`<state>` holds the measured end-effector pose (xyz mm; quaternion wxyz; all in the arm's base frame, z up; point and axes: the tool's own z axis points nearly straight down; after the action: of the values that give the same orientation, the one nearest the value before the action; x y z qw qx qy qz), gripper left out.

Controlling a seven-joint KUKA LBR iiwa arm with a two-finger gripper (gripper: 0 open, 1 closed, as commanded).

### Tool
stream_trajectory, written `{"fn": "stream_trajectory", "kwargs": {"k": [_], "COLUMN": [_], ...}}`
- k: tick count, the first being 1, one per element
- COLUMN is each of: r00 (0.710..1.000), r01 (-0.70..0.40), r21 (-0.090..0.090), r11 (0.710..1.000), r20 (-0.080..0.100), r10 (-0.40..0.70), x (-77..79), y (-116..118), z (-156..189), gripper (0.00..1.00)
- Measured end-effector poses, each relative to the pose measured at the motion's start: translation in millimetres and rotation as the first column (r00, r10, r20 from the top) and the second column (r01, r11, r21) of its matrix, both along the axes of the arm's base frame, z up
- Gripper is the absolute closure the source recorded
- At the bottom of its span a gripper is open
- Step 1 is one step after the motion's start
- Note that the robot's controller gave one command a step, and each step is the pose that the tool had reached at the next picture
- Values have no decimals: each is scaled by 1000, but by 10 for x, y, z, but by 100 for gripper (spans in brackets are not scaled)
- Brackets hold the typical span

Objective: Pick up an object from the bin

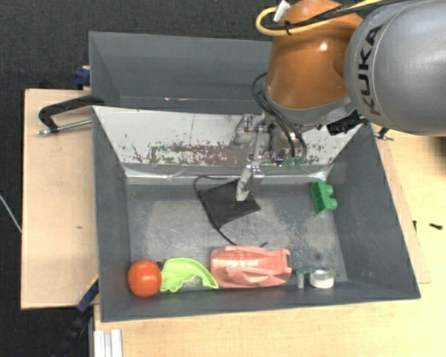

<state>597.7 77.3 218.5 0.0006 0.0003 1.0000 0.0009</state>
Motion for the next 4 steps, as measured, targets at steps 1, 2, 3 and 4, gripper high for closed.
{"fn": "stream_trajectory", "kwargs": {"k": [1,2,3,4], "r00": [1000,999,997,997], "r01": [0,-51,-77,-77], "r21": [0,0,0,0], "r11": [1000,999,997,997], "r20": [0,7,9,9], "r10": [0,51,77,77], "x": [0,-17,16,16], "y": [0,41,48,47], "z": [0,-363,-1415,-1415], "gripper": [0,0,100,100]}}
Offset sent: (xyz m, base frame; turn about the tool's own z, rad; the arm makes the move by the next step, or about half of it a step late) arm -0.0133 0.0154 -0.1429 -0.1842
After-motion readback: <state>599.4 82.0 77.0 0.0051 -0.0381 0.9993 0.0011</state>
